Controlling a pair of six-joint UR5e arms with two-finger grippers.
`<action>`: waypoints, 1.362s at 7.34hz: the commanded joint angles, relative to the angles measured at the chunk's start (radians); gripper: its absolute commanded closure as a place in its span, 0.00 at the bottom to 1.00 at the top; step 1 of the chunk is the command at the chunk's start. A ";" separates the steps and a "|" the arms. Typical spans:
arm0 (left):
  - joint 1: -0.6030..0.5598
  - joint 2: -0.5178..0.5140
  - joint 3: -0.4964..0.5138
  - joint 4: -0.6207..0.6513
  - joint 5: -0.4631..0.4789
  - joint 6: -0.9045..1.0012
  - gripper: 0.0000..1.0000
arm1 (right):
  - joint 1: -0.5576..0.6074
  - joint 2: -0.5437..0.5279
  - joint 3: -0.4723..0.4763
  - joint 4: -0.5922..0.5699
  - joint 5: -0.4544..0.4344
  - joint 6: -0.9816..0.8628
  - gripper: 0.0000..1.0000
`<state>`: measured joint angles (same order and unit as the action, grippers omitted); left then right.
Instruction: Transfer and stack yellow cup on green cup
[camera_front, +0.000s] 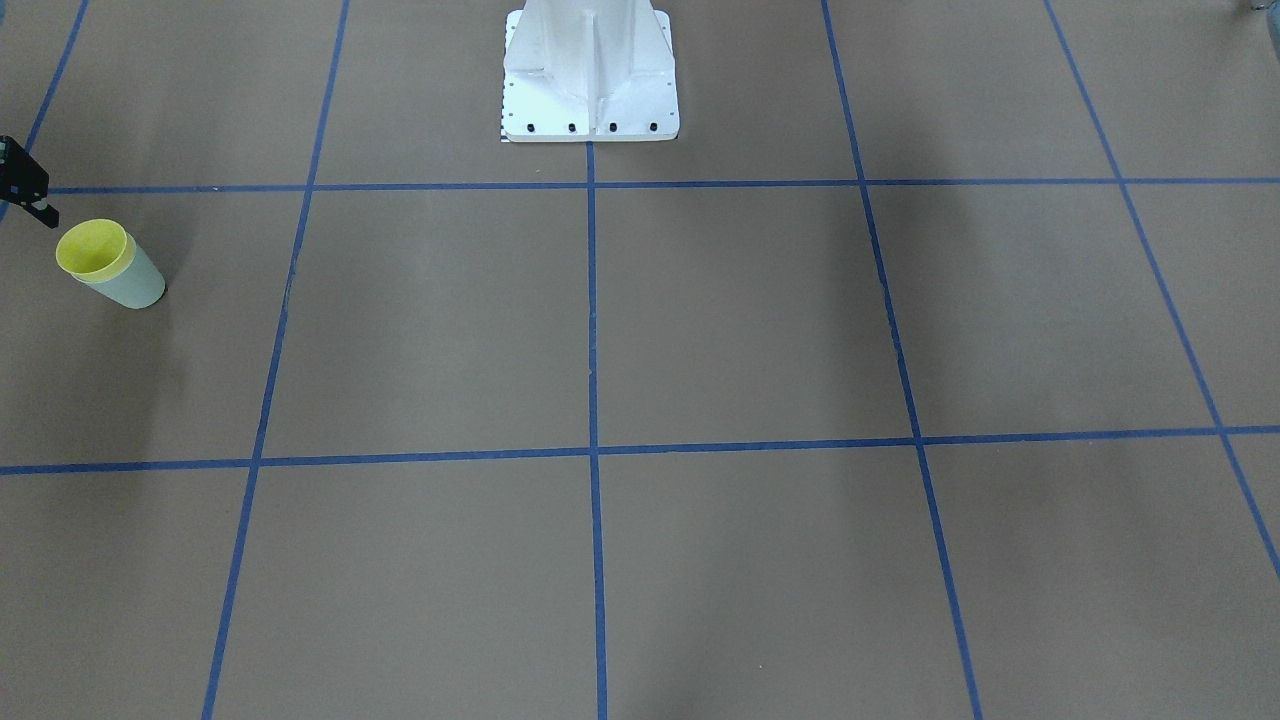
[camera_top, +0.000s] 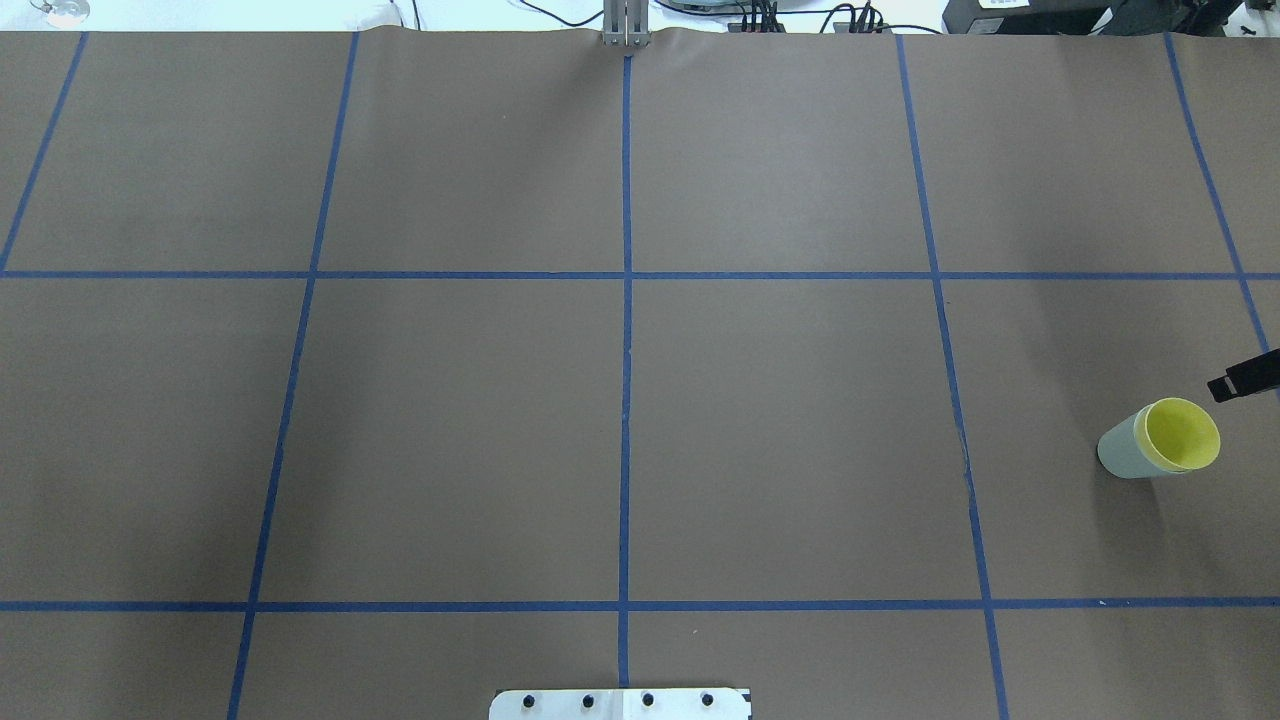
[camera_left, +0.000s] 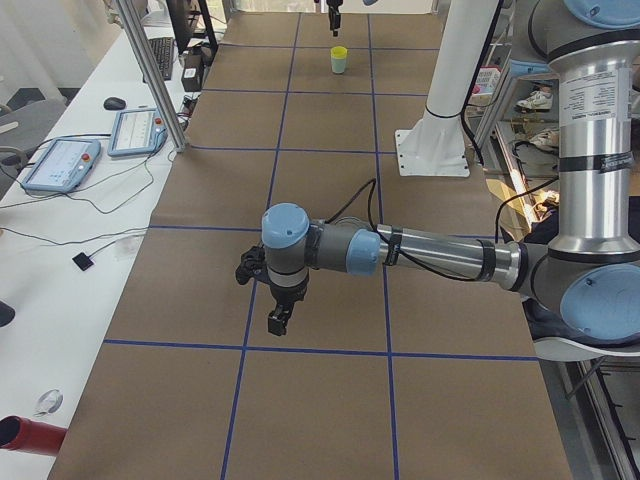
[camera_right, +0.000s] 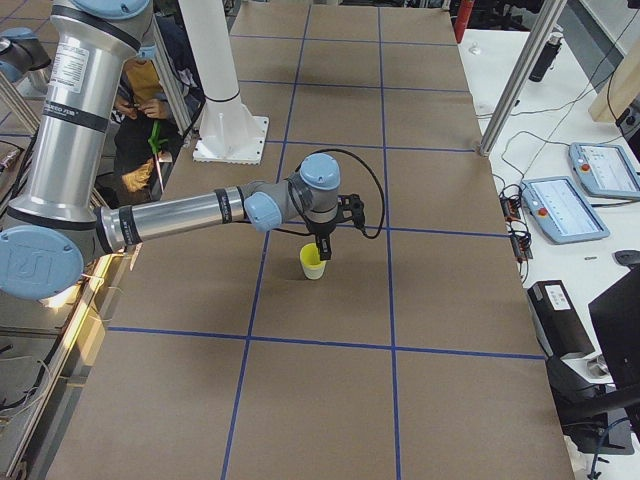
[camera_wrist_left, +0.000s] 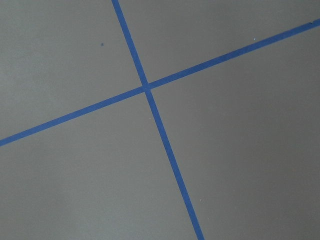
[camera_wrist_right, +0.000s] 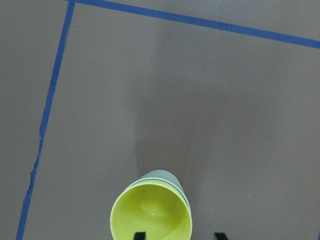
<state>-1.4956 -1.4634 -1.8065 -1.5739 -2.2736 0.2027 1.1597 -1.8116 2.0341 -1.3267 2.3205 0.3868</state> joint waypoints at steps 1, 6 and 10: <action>-0.002 0.003 0.033 0.002 0.000 -0.002 0.00 | 0.087 0.088 -0.078 -0.022 -0.001 -0.011 0.00; -0.107 0.055 0.050 -0.001 -0.039 0.004 0.00 | 0.435 0.149 -0.221 -0.305 -0.012 -0.538 0.00; -0.135 0.097 -0.017 -0.032 -0.041 0.004 0.00 | 0.485 0.055 -0.227 -0.295 -0.021 -0.530 0.00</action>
<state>-1.6308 -1.3778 -1.8112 -1.6024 -2.3144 0.2063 1.6395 -1.7463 1.8114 -1.6209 2.3046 -0.1456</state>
